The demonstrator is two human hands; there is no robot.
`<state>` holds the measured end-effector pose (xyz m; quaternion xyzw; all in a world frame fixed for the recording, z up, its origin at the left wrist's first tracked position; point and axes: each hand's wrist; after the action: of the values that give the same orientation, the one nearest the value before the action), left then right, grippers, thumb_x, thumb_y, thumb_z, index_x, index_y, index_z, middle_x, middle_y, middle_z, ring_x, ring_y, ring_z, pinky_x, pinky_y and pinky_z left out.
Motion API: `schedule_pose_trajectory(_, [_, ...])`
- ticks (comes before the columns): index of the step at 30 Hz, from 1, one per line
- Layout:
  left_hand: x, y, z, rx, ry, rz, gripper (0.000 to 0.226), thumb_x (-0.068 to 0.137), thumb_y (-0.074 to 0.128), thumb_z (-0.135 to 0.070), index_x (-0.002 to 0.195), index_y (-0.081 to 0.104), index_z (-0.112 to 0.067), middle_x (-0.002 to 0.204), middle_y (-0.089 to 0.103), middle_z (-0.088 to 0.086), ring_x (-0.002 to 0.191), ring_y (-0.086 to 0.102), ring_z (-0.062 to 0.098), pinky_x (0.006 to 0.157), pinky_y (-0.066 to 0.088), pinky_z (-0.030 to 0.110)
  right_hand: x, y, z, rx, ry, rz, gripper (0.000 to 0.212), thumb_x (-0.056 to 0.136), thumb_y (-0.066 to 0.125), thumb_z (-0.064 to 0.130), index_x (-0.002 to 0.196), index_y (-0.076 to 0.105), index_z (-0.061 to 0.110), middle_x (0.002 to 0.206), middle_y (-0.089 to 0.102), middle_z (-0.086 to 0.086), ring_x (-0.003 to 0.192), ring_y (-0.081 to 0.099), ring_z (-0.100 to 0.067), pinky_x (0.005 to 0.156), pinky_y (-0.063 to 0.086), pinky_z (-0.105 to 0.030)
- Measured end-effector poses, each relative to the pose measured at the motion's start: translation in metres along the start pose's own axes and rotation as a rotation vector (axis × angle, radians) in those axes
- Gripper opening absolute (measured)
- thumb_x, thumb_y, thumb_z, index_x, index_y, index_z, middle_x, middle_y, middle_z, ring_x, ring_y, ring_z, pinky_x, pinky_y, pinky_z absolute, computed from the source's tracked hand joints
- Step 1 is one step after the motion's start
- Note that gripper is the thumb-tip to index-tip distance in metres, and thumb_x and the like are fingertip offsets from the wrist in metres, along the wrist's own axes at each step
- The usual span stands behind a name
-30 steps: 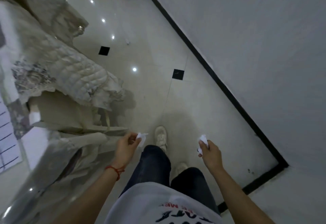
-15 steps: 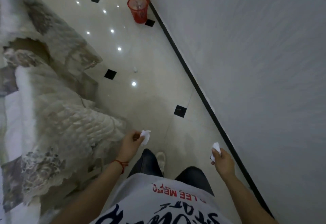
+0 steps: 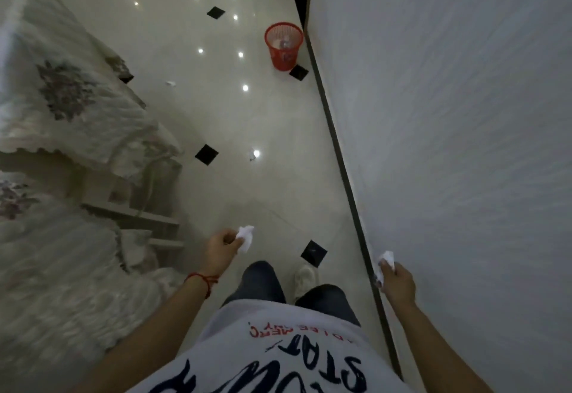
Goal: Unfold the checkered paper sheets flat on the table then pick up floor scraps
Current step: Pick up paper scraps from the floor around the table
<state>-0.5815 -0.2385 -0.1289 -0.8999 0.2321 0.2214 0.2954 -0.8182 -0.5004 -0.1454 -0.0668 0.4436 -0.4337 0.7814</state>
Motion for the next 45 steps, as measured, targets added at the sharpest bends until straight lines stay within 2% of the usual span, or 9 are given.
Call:
schedule_pose_trajectory(6, [0.045,-0.012,-0.016,-0.081,-0.169,-0.137,0.018,0.086,0.058,-0.004,0.071,0.059,0.004,0.062,0.054,0.012,0.059,0.049,0.018,0.055,0.040,0.025,0.088,0.031,0.143,-0.063,-0.142,0.117,0.026,0.092,0.053,0.025,0.082,0.060,0.003,0.080,0.063,-0.016,0.070,0.061,-0.027,0.076,0.051,-0.041])
schedule_pose_trajectory(11, [0.112,-0.026,-0.034,-0.146,-0.265,-0.207,0.016,0.087,0.059,-0.008,0.074,0.060,0.001,0.061,0.055,0.011,0.057,0.050,0.019,0.055,0.041,0.025,0.153,0.078,0.242,-0.105,-0.212,0.155,0.022,0.092,0.052,0.024,0.083,0.059,0.005,0.076,0.062,-0.011,0.058,0.058,-0.019,0.065,0.049,-0.035])
schedule_pose_trajectory(14, [0.170,-0.039,-0.064,-0.164,-0.264,-0.217,0.017,0.087,0.059,-0.007,0.072,0.060,-0.001,0.060,0.055,0.009,0.055,0.050,0.018,0.054,0.041,0.024,0.185,0.103,0.291,-0.141,-0.223,0.171,0.023,0.093,0.052,0.024,0.082,0.059,0.005,0.075,0.062,-0.011,0.056,0.057,-0.014,0.057,0.045,-0.029])
schedule_pose_trajectory(18, [0.261,-0.064,-0.122,-0.128,-0.247,-0.175,0.025,0.088,0.058,-0.016,0.076,0.060,0.005,0.068,0.057,0.015,0.066,0.053,0.023,0.065,0.044,0.031,0.223,0.128,0.356,-0.186,-0.202,0.177,0.024,0.093,0.052,0.025,0.082,0.060,0.005,0.077,0.063,-0.014,0.057,0.059,-0.018,0.065,0.048,-0.032])
schedule_pose_trajectory(22, [0.362,-0.087,-0.210,-0.087,-0.115,-0.150,0.022,0.088,0.057,-0.013,0.067,0.056,-0.006,0.067,0.055,0.012,0.068,0.052,0.023,0.068,0.043,0.035,0.261,0.147,0.422,-0.184,-0.207,0.195,0.026,0.094,0.049,0.027,0.082,0.059,0.006,0.079,0.063,-0.013,0.065,0.061,-0.024,0.062,0.048,-0.028])
schedule_pose_trajectory(26, [0.448,-0.095,-0.289,-0.077,-0.046,-0.203,0.013,0.085,0.061,-0.011,0.074,0.060,-0.006,0.065,0.059,0.007,0.066,0.054,0.022,0.062,0.044,0.029,0.307,0.161,0.472,-0.196,-0.168,0.197,0.028,0.094,0.049,0.030,0.088,0.060,0.005,0.084,0.066,-0.018,0.073,0.063,-0.031,0.070,0.049,-0.034])
schedule_pose_trajectory(29, [0.506,-0.097,-0.329,-0.069,-0.028,-0.217,0.010,0.084,0.063,-0.013,0.076,0.062,-0.007,0.071,0.063,0.011,0.066,0.056,0.023,0.069,0.049,0.036,0.353,0.174,0.513,-0.233,-0.164,0.198,0.028,0.094,0.048,0.029,0.086,0.061,0.005,0.089,0.068,-0.022,0.080,0.064,-0.035,0.075,0.050,-0.038])
schedule_pose_trajectory(37, [0.600,-0.098,-0.382,-0.051,-0.131,-0.262,0.012,0.084,0.063,-0.011,0.075,0.063,-0.003,0.069,0.064,0.012,0.068,0.060,0.027,0.070,0.052,0.043,0.460,0.222,0.681,-0.218,-0.248,0.280,0.024,0.094,0.049,0.029,0.082,0.058,0.010,0.088,0.066,-0.020,0.081,0.063,-0.034,0.078,0.051,-0.040])
schedule_pose_trajectory(45, [0.678,-0.126,-0.422,-0.045,-0.251,-0.262,0.013,0.085,0.062,-0.012,0.074,0.063,-0.006,0.068,0.065,0.011,0.067,0.060,0.026,0.073,0.053,0.041,0.520,0.283,0.808,-0.228,-0.274,0.320,0.020,0.093,0.051,0.025,0.086,0.059,0.008,0.074,0.060,-0.006,0.065,0.058,-0.020,0.067,0.049,-0.033])
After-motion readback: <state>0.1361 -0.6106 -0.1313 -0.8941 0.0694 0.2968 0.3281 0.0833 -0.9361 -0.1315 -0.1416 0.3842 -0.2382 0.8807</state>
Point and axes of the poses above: each hand's wrist, its own x-axis towards the middle knuckle, its own y-axis out of the palm, z = x × y
